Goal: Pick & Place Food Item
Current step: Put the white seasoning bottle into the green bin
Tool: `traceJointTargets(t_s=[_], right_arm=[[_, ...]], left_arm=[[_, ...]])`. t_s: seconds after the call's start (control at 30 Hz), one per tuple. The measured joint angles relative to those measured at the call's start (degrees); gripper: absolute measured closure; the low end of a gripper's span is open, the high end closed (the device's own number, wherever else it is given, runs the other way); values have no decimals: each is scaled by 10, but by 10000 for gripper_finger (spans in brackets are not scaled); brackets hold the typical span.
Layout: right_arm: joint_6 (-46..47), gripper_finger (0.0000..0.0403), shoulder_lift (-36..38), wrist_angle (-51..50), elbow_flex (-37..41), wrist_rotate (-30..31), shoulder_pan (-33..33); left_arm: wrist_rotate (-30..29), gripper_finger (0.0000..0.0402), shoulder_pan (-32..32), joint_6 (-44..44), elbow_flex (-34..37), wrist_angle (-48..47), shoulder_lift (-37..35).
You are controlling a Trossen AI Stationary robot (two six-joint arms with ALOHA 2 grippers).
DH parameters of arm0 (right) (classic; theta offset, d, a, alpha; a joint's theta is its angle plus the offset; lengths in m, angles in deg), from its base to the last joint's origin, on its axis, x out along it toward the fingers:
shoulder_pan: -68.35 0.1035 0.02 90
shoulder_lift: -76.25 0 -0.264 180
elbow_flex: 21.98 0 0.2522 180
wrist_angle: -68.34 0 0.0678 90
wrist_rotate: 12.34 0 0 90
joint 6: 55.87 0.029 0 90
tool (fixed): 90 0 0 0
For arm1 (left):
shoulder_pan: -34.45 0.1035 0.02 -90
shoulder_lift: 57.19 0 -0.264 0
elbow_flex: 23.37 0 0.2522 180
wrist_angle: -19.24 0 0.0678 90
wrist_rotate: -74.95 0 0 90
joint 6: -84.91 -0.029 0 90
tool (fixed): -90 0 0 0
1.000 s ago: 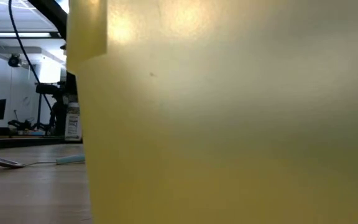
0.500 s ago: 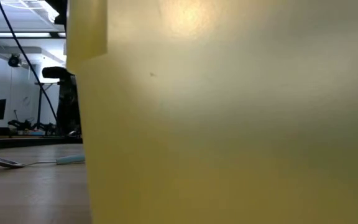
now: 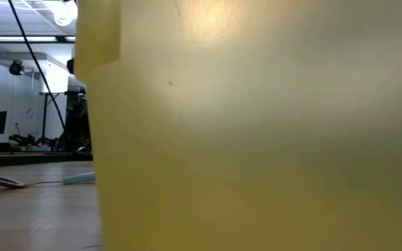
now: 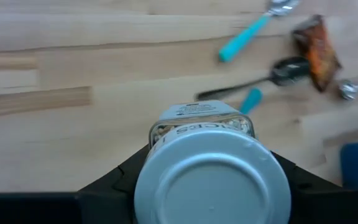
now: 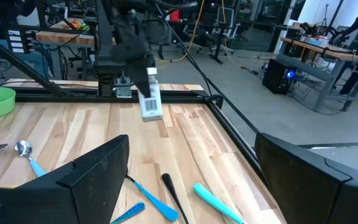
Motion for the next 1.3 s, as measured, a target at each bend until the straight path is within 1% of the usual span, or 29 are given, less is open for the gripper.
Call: traceJointTargets(t_s=[0.1,0.2,0.4,0.63,0.8,0.87,0.97,1.1,1.3], right_arm=[[0,58,0,0,0,0,0],[0,58,0,0,0,0,0],[0,58,0,0,0,0,0],[0,58,0,0,0,0,0],[0,58,0,1,0,0,0],[0,58,0,1,0,0,0],[0,58,0,1,0,0,0],[0,58,0,1,0,0,0],[0,58,0,2,0,0,0]], left_arm=[[-10,211,-27,0,-18,6,21],[-14,211,-46,-15,-50,8,55],[-12,198,-57,-103,-156,9,149],[27,211,-57,-209,-287,3,265],[63,194,-60,-247,-351,-1,331],[75,193,-62,-261,-367,-1,353],[86,202,-65,-282,-388,-1,383],[97,211,-64,-299,-401,4,413],[115,191,-66,-332,-403,40,445]])
